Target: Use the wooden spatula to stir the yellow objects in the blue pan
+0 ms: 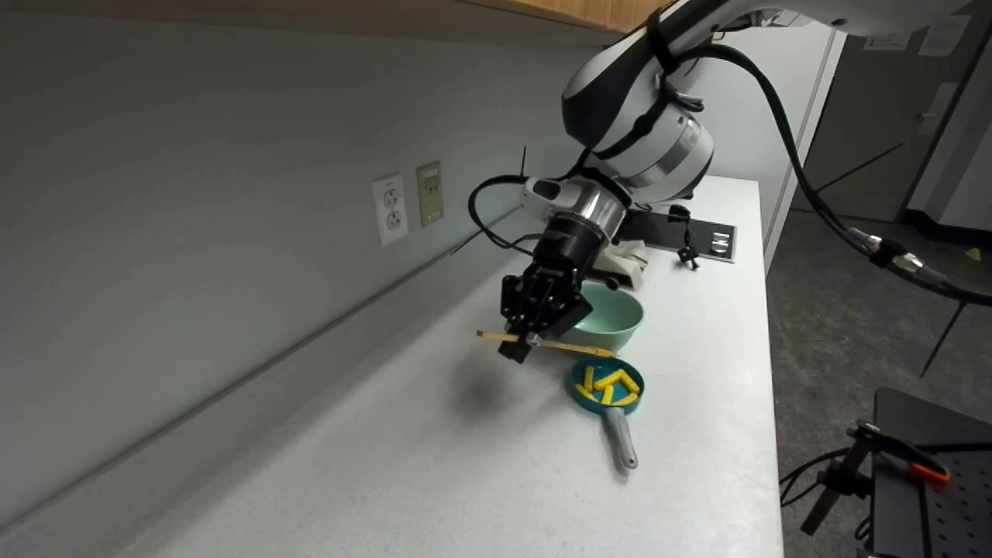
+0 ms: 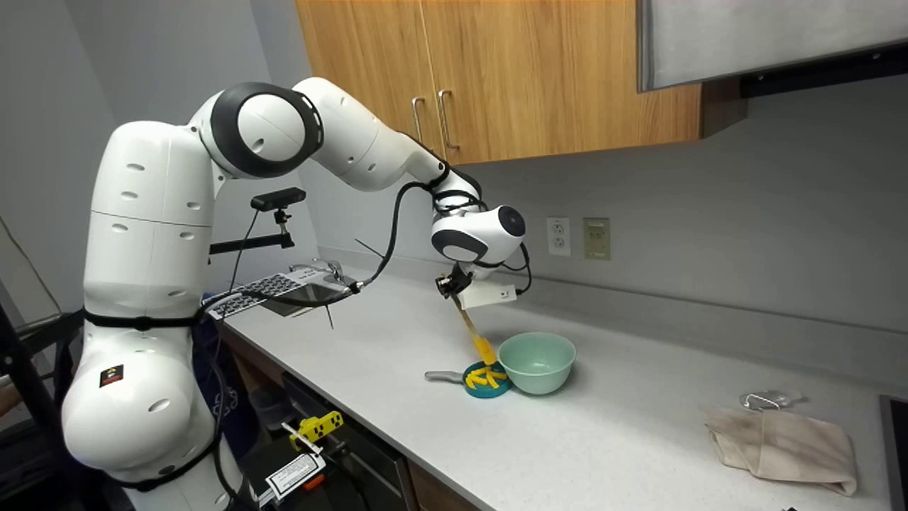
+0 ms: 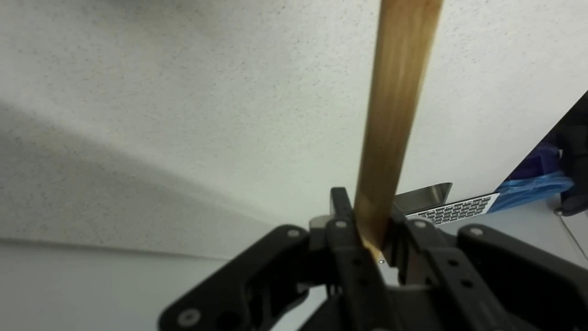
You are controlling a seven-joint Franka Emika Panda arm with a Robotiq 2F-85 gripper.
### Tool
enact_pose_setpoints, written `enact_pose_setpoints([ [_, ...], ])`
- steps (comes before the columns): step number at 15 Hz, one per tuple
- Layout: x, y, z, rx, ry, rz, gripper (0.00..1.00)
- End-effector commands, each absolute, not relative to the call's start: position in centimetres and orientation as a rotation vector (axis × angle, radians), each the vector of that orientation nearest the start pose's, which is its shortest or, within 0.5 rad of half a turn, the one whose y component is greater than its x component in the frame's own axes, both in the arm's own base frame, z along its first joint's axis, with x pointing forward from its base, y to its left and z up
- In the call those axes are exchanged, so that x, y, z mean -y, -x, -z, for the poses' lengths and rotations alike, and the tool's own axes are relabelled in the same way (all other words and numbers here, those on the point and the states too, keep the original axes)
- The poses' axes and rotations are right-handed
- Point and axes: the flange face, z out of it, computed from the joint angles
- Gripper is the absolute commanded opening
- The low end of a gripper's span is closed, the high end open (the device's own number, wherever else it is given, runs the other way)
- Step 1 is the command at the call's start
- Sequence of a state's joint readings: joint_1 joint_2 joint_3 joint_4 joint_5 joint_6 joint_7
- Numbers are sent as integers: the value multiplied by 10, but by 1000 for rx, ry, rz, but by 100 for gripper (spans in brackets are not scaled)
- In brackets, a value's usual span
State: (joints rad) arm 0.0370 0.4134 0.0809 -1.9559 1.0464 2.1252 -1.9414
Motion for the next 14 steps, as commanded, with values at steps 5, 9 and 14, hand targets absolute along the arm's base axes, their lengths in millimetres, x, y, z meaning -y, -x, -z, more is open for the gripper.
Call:
enact_pose_setpoints([
  [5,-82,-543,-267,1491,1941,459,4],
  [9,-72,-527,-282,1596,2024,329,4],
  [14,-51,-528,-290,1775,2199,191,4],
])
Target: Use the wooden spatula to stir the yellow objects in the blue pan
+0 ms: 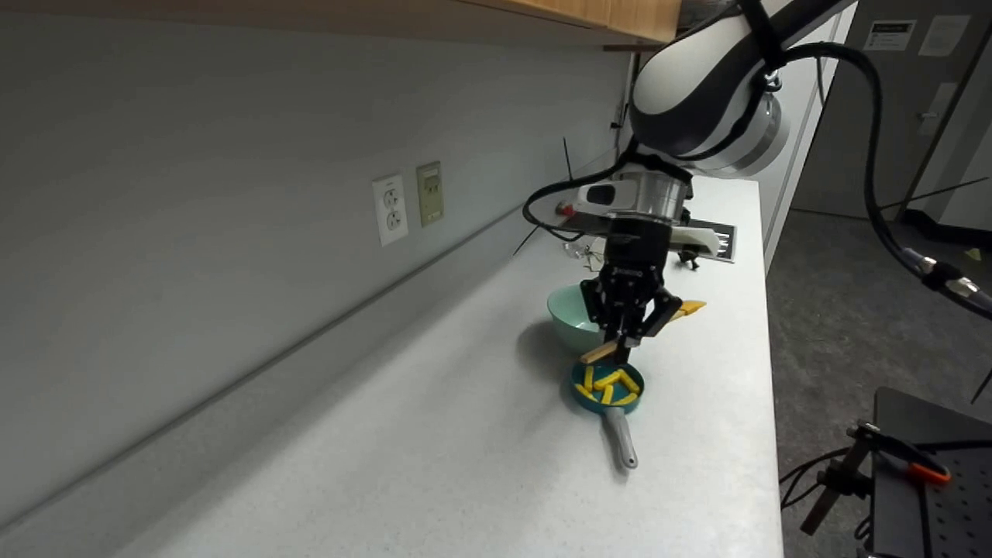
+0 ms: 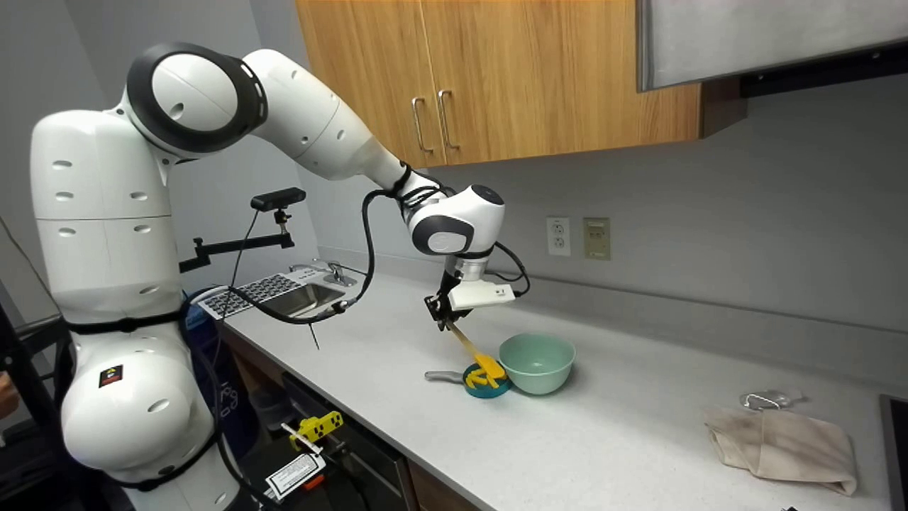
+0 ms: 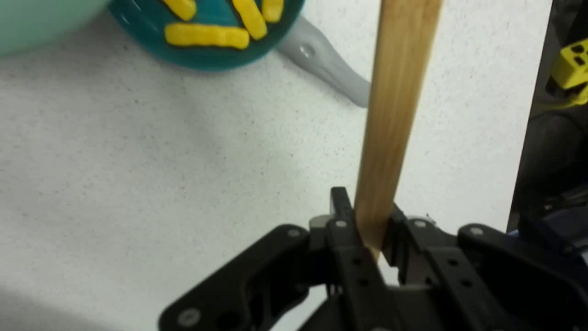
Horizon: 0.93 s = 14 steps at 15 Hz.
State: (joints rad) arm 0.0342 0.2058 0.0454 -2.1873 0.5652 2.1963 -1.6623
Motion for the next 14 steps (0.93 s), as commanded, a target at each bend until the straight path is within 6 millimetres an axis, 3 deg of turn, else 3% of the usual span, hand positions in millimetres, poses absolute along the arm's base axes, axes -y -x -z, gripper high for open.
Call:
enact_pose_setpoints([
  [1,-48,-529,-289,1806,2240,179,4],
  [6,-37,-548,-276,1875,2409,206,4],
  [14,-43,-573,-275,1839,2497,354,4],
])
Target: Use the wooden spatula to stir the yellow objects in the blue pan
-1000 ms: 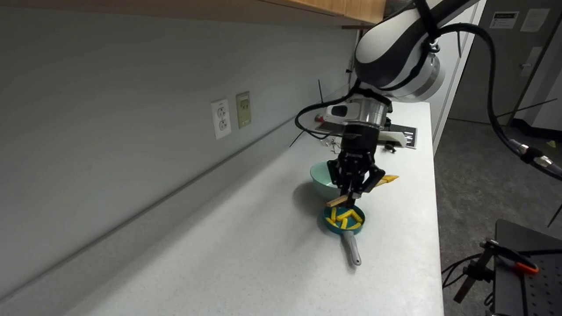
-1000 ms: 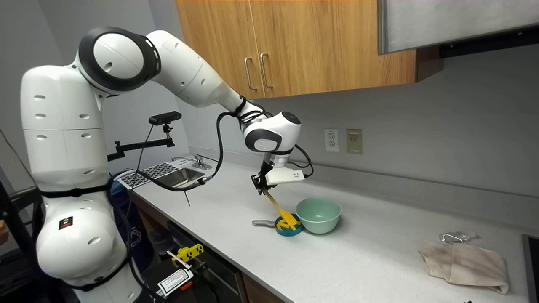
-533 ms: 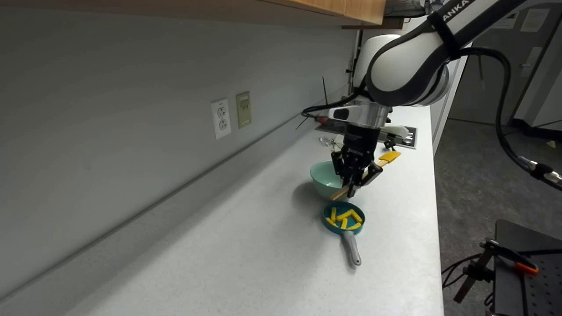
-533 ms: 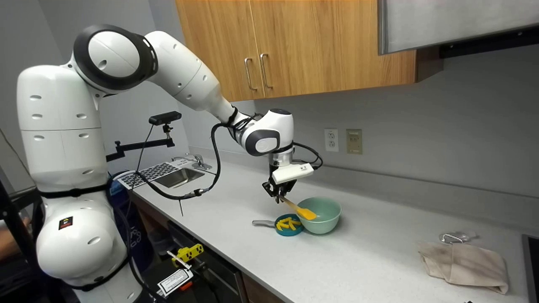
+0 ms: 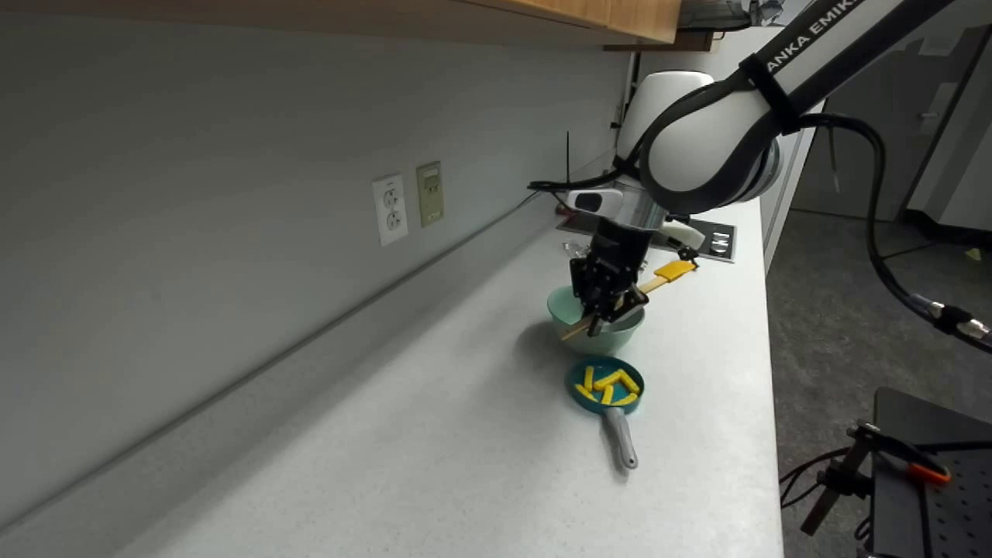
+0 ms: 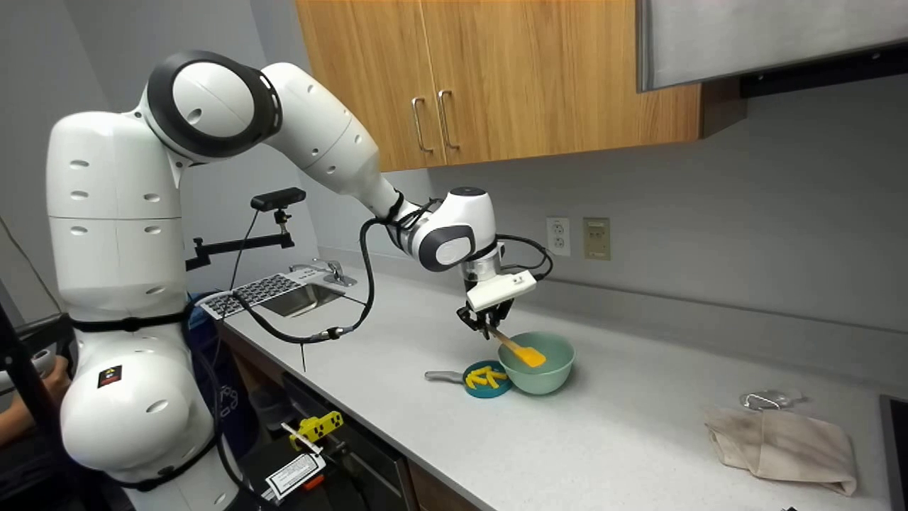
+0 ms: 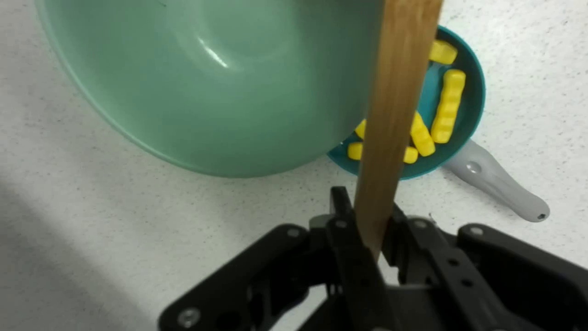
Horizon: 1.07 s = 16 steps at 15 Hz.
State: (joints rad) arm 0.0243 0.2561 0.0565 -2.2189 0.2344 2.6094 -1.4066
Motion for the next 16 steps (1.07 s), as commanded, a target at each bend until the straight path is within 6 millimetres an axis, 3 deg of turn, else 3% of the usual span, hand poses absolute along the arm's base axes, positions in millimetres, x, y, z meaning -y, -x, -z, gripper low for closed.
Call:
enact_pose_setpoints([
  [1,-45,-574,-276,1833,2489,361,4],
  [9,-49,-598,-285,1811,2365,446,4],
  [16,-22,-606,-273,1858,2244,349,4],
])
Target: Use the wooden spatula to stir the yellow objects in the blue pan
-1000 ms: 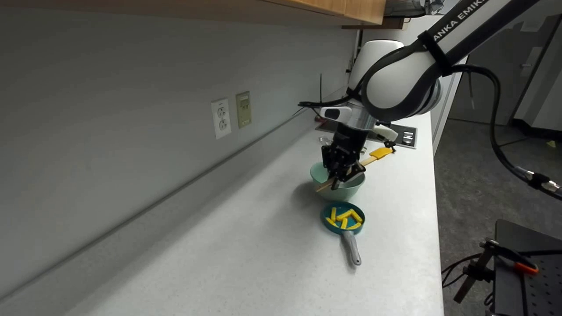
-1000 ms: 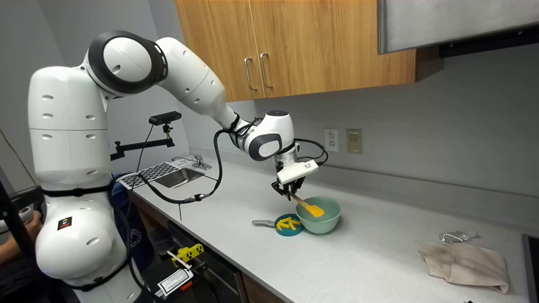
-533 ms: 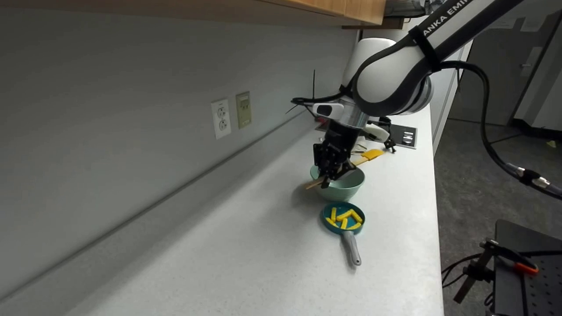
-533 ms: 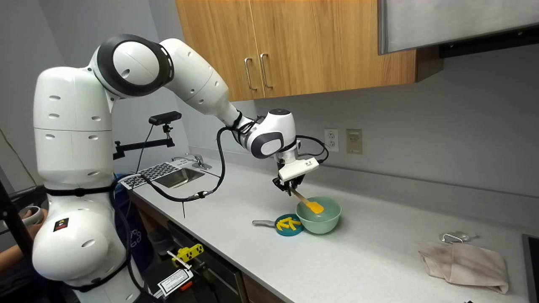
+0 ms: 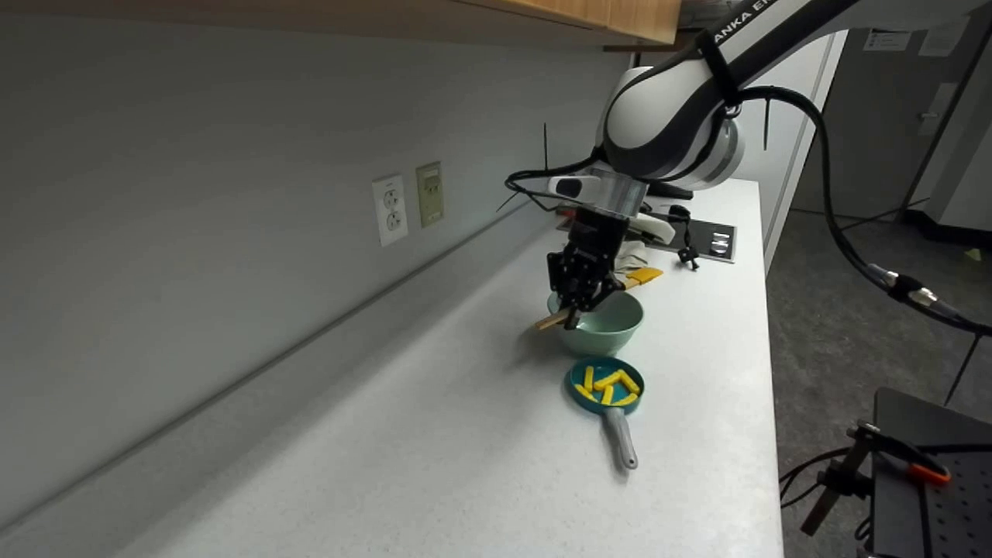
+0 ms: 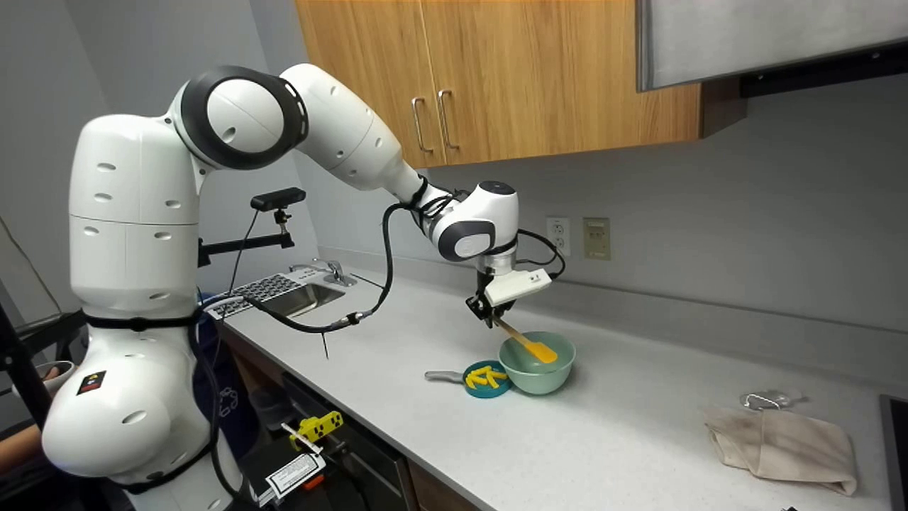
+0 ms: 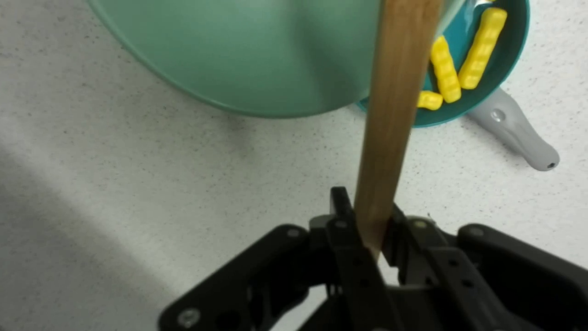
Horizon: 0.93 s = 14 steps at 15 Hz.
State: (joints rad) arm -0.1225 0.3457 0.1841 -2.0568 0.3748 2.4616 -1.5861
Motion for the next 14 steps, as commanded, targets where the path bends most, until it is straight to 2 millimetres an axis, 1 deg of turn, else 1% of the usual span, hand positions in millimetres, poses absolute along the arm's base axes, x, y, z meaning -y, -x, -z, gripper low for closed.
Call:
enact_pose_setpoints([
  [1,-20,-607,-271,1854,2239,343,4],
  [4,-17,-608,-265,1836,2240,329,4],
  [5,-17,-609,-263,1831,2243,321,42],
  [6,-17,-609,-262,1829,2244,318,43],
  [9,-19,-610,-263,1823,2245,319,63],
  [12,-21,-610,-270,1827,2252,331,88],
  [14,-24,-608,-276,1814,2262,337,99],
])
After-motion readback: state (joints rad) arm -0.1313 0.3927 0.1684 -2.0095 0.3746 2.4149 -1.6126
